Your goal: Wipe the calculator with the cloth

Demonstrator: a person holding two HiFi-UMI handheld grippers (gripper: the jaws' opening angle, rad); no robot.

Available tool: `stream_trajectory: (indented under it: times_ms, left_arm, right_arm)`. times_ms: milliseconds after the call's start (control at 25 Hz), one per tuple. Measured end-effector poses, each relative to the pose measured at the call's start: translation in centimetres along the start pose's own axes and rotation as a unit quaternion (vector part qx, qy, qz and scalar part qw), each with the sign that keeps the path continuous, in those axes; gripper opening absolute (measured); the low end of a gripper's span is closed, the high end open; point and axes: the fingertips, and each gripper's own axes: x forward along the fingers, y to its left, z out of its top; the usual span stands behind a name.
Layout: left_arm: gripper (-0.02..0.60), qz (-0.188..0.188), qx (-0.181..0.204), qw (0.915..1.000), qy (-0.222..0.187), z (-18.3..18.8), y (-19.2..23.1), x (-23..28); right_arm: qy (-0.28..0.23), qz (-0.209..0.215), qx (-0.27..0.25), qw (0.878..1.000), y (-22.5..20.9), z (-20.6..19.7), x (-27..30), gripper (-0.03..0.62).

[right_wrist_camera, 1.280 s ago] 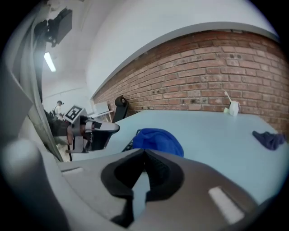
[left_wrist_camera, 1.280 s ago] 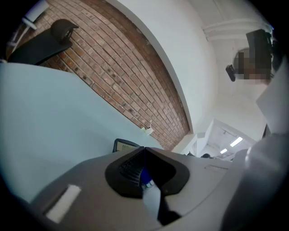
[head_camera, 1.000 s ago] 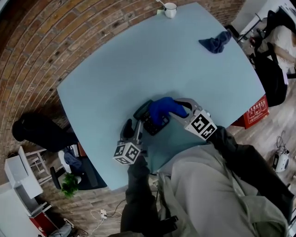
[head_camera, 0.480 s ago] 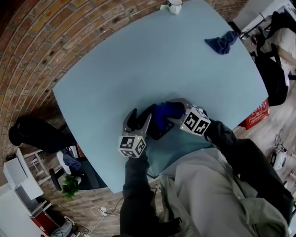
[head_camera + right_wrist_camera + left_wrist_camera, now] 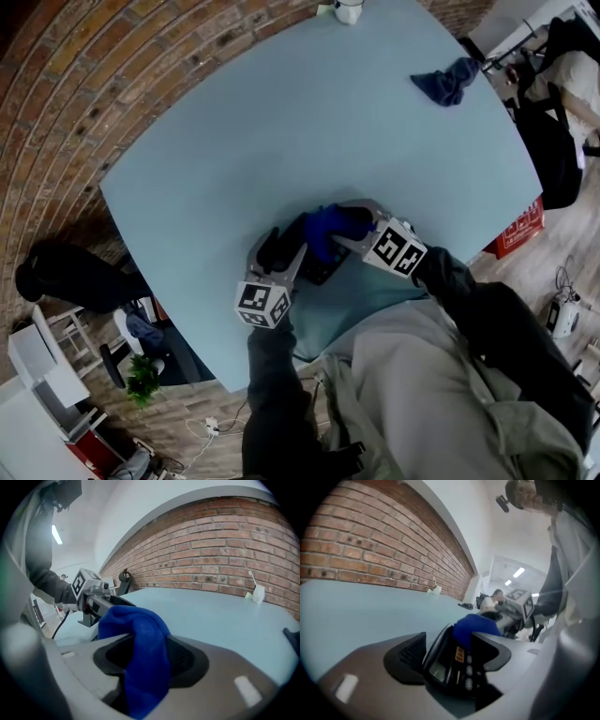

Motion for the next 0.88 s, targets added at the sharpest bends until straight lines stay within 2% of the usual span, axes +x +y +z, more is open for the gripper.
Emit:
stream_trajectory:
  times_ms: [80,120,200,320,360,480,560,640,680,800,880]
  left_arm:
    - [0.252,0.006,0.05,0.9982,0.034,-1.0,-0.3,0.1]
    - [0.176,0.016,0.066,0.9969,0.04,-1.2,-0.2,0.2]
    - [0.172,0.022,0.07,0.9966,0.037,-1.1,-0.1,0.4]
    - [0.143,0.012,0.03,0.9994,0.009,-0.4,-0.3,0.0]
    - [0.113,0.005,0.005,0.9999,-0.008,-0.1,-0.5,-0.2]
    - [0.077,-0.002,-0.069,0.9962,-0.053,0.6,-0.9,-1.0]
    - [0.068,0.005,-0.13,0.9883,-0.079,0.8,-0.8,-1.4]
    - [0.048,0.008,-0.199,0.9728,-0.118,1.3,-1.0,-2.0]
    - [0.048,0.013,-0.221,0.9656,-0.137,1.6,-1.2,-2.3]
    - [0.048,0.044,-0.238,0.9528,-0.184,3.6,-2.4,-3.6]
    - [0.048,0.068,-0.265,0.9363,-0.221,5.1,-2.9,-4.9]
  right_arm:
    - [-0.007,0.005,0.006,1.0,0.1,0.3,-0.2,0.219]
    - [-0.008,0.008,0.009,1.0,0.1,0.3,-0.3,0.219]
    - [-0.005,0.01,0.013,1.0,0.2,0.0,-0.3,0.219]
    - [-0.003,0.011,0.014,1.0,0.7,-0.1,-0.4,0.219]
    - [-0.003,0.012,0.014,1.0,1.0,0.0,-0.5,0.219]
    - [0.0,0.004,0.01,1.0,1.3,-0.1,-0.7,0.219]
    - [-0.002,-0.01,0.007,1.0,1.3,0.0,-1.0,0.186]
    - [-0.018,-0.025,0.005,1.0,1.4,0.7,-1.5,0.093]
    - [-0.03,-0.031,0.002,0.999,1.6,1.4,-1.9,0.081]
    - [-0.038,-0.033,-0.041,0.998,3.6,3.7,-3.0,0.067]
    - [-0.028,-0.003,-0.106,0.994,7.0,5.4,-4.1,0.064]
